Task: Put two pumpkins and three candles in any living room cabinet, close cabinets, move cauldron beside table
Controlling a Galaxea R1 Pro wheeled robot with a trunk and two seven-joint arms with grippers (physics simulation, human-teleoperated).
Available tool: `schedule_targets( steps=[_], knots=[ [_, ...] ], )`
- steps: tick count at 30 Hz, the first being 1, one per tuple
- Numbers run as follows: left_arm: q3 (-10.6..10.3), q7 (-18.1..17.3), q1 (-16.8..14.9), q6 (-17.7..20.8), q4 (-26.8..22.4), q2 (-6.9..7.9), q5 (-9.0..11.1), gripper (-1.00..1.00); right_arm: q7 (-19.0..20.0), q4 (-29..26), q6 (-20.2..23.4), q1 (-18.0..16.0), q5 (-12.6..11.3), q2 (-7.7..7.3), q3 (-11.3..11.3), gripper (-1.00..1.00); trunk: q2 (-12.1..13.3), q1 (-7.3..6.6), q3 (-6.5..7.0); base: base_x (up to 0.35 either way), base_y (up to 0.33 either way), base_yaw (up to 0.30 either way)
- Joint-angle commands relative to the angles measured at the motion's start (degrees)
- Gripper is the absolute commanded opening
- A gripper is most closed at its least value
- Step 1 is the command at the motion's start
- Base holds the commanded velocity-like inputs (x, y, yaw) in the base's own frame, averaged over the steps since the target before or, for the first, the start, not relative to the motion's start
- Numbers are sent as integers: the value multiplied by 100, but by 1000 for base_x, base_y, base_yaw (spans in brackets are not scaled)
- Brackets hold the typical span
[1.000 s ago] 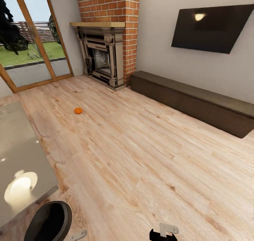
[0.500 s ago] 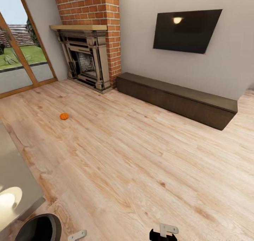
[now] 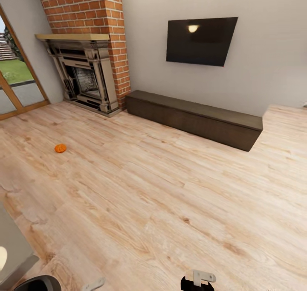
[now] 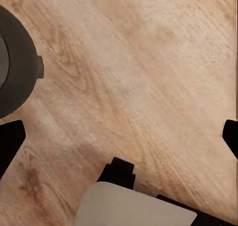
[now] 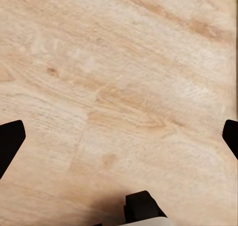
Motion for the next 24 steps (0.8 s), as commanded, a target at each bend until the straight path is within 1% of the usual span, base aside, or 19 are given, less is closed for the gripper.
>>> schedule_targets(
  steps=[1, 12, 16, 19, 24],
  knots=[
    [-50, 24, -2, -20, 0, 1, 53, 100, -19, 5, -33, -5, -62, 0, 46, 100, -2, 0, 3, 0, 0, -227],
    [-50, 24, 5, -35, 0, 1, 52, 100, -18, 5, -33, -5, -62, 0, 46, 100, -2, 0, 76, 0, 0, -225],
    [-50, 22, 15, -194, 0, 1, 48, 100, -18, 5, -33, -5, -62, 0, 46, 100, -2, 0, 100, 0, 0, -202],
    [-50, 23, 17, -244, 0, 1, -4, 100, -21, 5, -33, -5, -58, 0, 46, 100, -2, 0, 105, 69, 57, -61],
    [-50, 25, 18, -256, 0, 1, -147, 100, -19, 5, -33, -5, -61, 13, 61, 100, -2, 0, 107, 207, 202, -9]
  ],
)
